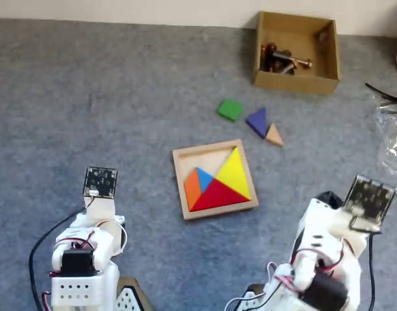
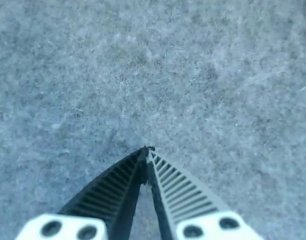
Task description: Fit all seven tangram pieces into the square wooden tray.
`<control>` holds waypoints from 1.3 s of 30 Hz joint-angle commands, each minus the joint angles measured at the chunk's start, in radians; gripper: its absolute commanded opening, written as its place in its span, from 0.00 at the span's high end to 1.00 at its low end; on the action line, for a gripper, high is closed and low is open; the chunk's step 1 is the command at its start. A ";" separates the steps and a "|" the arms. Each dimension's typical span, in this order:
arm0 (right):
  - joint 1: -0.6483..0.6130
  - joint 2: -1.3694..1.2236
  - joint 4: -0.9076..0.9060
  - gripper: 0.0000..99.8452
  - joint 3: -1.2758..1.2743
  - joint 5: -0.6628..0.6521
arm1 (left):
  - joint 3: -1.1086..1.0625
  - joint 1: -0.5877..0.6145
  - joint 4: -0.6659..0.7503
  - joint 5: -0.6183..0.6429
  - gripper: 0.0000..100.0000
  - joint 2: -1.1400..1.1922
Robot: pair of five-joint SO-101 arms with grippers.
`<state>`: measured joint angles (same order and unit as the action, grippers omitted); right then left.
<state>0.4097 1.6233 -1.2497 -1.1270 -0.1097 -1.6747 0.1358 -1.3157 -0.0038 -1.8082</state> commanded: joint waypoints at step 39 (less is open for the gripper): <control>-0.193 -1.805 -0.257 0.96 1.739 -0.121 | -0.022 0.012 -0.005 0.006 0.99 -0.013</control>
<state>0.2762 -0.1626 -1.4339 0.4319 -0.1956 -1.6747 0.1358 -1.3157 -0.0038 -1.8082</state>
